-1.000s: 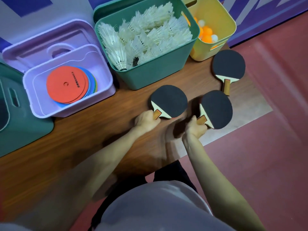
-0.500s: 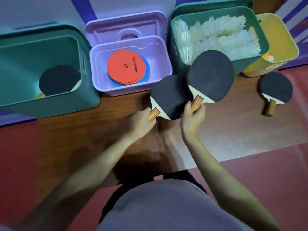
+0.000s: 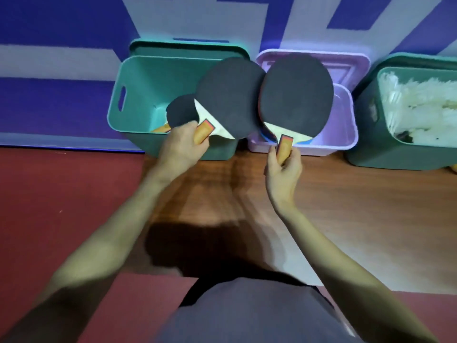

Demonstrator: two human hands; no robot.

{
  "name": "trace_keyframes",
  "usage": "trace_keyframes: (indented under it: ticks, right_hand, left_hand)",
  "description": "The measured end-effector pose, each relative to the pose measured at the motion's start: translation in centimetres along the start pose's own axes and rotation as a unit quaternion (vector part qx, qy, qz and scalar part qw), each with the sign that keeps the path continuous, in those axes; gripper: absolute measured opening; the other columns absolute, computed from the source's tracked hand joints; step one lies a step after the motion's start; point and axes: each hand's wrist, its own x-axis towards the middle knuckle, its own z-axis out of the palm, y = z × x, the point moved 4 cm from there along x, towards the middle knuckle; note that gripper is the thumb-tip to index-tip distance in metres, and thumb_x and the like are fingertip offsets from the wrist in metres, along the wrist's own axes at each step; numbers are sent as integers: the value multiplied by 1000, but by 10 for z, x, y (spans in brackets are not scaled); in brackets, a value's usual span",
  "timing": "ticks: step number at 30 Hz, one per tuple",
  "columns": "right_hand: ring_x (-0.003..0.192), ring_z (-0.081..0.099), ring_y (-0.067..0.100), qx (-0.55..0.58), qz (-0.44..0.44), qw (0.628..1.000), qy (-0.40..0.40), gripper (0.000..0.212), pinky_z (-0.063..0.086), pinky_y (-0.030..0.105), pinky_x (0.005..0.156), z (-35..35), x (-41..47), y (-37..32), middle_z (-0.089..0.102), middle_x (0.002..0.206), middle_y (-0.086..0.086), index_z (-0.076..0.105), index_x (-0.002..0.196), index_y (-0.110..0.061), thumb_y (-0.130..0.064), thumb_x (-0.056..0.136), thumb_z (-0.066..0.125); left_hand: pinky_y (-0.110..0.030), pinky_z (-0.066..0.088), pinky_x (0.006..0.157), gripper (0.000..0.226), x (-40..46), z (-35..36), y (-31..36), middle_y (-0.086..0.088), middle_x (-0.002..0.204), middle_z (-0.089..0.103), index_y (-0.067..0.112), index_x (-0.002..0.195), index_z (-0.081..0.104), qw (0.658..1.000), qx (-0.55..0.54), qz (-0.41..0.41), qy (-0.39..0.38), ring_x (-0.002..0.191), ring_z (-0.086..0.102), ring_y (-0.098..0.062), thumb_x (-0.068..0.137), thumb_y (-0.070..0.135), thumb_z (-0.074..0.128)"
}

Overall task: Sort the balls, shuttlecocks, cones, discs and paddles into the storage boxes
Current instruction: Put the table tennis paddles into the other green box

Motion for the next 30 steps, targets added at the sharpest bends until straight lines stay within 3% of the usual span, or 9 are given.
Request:
trace_keyframes:
  ticks: [2,5,8,11,13,15,21,25,30]
  right_hand:
    - [56,40,26,-5,9,999,-30,31,39,40,56,23,3,-10,39,57,-3,33,67,-27,-32,84,58]
    - [59,50,43,-19,17,996,-89,30,46,53,56,51,13,-18,48,60,11,38,69,-24,-46,78,56]
    - [60,54,45,-53,22,986,-158,45,48,53,57,75,28,-25,54,62,26,48,71,-7,-53,70,53]
    - [50,53,32,-80,42,975,-204,37,51,57,59,95,38,-33,50,49,11,47,63,-10,-44,69,58]
    - [48,48,23,-96,52,970,-219,30,50,55,59,106,43,-37,44,47,3,42,57,-15,-36,71,59]
    - [50,46,23,-113,61,965,-227,31,50,53,57,115,47,-39,45,51,9,43,58,-13,-39,68,57]
    - [64,59,37,-184,59,950,-244,31,53,51,63,132,57,-42,56,64,15,48,65,-10,-39,72,57]
    - [69,51,28,-219,36,944,-245,25,36,34,60,133,54,-45,55,73,11,46,71,-10,-24,85,60]
    - [73,45,26,-257,4,923,-288,22,28,30,61,135,40,-52,52,78,7,48,82,-9,-26,88,61]
  left_hand:
    - [-40,39,66,21,18,-24,-25,-20,83,59,8,79,51,999,37,-18,-14,83,56,-38,87,25,60]
    - [-34,39,62,22,46,-45,-58,-10,75,54,8,80,54,991,75,-62,-93,77,53,-31,84,29,60]
    - [-30,36,55,21,73,-49,-85,-9,73,54,7,79,57,978,103,-78,-161,70,53,-30,82,28,63]
    - [-30,34,52,20,92,-38,-106,-13,76,56,6,76,56,967,130,-71,-208,68,53,-30,81,24,63]
    - [-31,38,59,20,100,-30,-115,-14,82,58,8,76,53,963,137,-66,-223,74,55,-31,81,25,62]
    - [-31,39,64,19,106,-22,-120,-12,85,56,8,81,55,961,135,-65,-233,80,55,-30,82,26,62]
    - [-29,35,58,23,119,-8,-137,-8,76,55,13,70,49,957,110,-71,-257,77,57,-30,82,27,62]
    - [-30,36,63,25,120,-3,-148,-8,78,55,14,71,48,957,97,-69,-265,77,54,-29,84,31,62]
    - [-31,37,61,26,122,2,-148,-4,65,52,12,74,49,959,60,-61,-270,69,53,-28,87,31,63]
